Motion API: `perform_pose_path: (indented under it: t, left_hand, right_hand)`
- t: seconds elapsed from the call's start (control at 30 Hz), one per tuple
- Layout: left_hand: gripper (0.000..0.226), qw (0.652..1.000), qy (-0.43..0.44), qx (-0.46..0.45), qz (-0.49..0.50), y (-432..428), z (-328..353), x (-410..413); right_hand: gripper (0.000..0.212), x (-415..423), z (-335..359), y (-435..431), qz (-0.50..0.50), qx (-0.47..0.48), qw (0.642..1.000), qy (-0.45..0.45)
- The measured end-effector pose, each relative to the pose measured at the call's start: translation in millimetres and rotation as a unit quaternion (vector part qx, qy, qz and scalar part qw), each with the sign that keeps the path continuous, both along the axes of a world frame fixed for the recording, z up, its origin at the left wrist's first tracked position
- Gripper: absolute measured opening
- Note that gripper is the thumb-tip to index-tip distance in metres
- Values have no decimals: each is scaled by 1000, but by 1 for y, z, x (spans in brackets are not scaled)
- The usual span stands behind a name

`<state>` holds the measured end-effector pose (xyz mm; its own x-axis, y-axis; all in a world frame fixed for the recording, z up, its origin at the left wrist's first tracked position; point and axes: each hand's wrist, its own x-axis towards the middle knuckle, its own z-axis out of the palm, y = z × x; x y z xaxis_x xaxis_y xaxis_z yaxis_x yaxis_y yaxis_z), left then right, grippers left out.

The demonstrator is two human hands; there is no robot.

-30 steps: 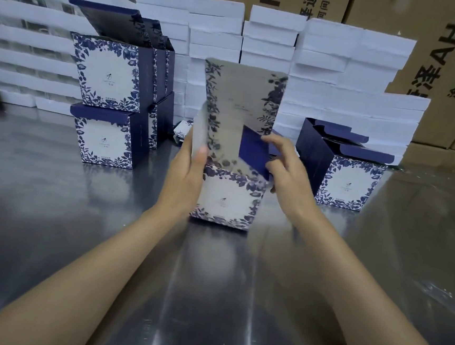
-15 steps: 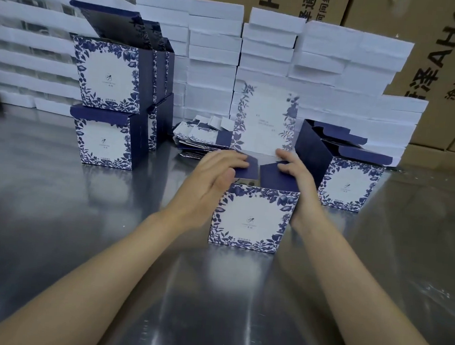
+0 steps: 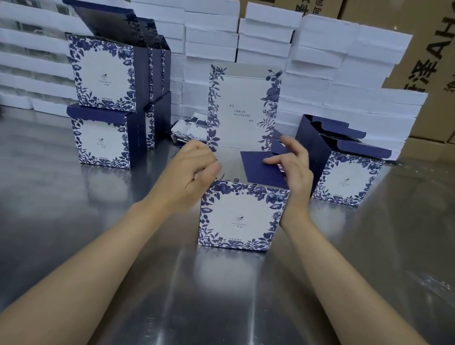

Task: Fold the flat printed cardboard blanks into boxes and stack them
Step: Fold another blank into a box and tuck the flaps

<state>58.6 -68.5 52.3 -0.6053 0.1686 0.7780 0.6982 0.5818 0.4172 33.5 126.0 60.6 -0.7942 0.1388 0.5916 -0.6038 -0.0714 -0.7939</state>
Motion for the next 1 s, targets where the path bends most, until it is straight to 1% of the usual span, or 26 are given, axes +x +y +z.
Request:
perform_pose_path:
  t: [0.07, 0.13, 0.2, 0.33, 0.43, 0.5, 0.57, 0.63, 0.67, 0.73, 0.8, 0.9, 1.0]
  left_hand:
    - [52, 998, -20, 51, -10, 0, 0, 1]
    - [56, 993, -30, 108, -25, 3, 1, 3]
    - [63, 991, -35, 128, -25, 5, 3, 4]
    - [61, 988, -62, 142, -22, 7, 5, 5]
    - [60, 984, -66, 162, -28, 8, 5, 5]
    - [58, 984, -64, 165, -32, 7, 4, 3]
    - [57, 979, -71, 181, -56, 7, 0, 0]
    - [55, 972, -77, 204, -89, 10, -2, 0]
    - [54, 974, -59, 197, -100, 12, -3, 1]
    - [51, 985, 8, 140, -99, 13, -4, 1]
    - [47, 992, 52, 87, -73, 13, -5, 0]
    - [48, 995, 59, 78, 0, 9, -6, -2]
    - [53, 994, 74, 72, 37, 2, -6, -4]
  right_hand:
    - [35, 4, -6, -1, -16, 13, 998, 55]
    - [36, 5, -5, -2, -2, 13, 997, 76]
    - [37, 4, -2, -3, 30, 16, 998, 58]
    - [42, -5, -1, 3, 58, 39, 998, 8]
    - [42, -11, -4, 2, 60, 51, 997, 7]
    - [41, -11, -5, 0, 67, 19, 998, 4]
    - [42, -11, -7, -1, 75, 6, 997, 18]
    - [45, -13, -8, 0, 73, 19, 997, 30]
    - [48, -15, -7, 0, 63, 27, 997, 30]
    - [51, -17, -6, 3, 41, 39, 998, 24]
    - [46, -18, -6, 5, 36, 51, 998, 18]
    - [34, -11, -7, 3, 36, 79, 996, 20]
    - [32, -4, -7, -3, 63, 70, 994, 51]
